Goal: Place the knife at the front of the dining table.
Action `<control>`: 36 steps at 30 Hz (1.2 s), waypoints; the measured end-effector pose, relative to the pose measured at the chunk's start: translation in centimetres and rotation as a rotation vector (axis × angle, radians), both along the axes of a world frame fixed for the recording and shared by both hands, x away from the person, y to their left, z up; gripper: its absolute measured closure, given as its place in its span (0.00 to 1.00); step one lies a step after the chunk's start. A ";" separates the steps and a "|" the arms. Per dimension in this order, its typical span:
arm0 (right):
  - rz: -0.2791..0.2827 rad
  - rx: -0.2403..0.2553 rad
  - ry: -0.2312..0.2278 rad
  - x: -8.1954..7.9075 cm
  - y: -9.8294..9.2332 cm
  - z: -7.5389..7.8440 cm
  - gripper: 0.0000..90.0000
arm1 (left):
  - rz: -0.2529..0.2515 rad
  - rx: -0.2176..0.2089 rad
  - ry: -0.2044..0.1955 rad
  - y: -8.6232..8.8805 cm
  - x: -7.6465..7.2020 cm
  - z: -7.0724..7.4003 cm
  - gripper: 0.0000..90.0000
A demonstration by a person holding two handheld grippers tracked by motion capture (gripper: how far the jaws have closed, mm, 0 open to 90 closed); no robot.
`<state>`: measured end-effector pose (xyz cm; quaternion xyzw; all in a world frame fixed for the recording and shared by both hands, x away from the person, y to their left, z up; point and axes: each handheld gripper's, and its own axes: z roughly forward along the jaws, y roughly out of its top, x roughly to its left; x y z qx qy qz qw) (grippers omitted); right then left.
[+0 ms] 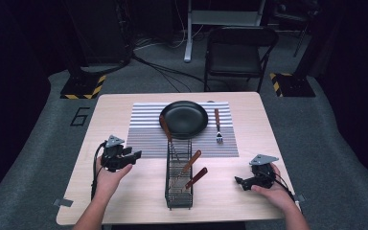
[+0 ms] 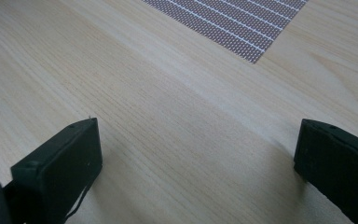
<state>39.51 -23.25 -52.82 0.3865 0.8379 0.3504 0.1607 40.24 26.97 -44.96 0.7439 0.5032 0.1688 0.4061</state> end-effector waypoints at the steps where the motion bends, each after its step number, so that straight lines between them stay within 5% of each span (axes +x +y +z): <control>1: 0.001 0.000 0.000 0.0 0.0 0.0 0.00 | -0.006 -0.003 -0.002 -0.2 0.1 0.1 0.57; 36: 0.004 -0.001 -0.001 0.0 0.0 0.0 0.00 | -0.134 -0.006 -0.035 -5.1 1.9 4.3 0.61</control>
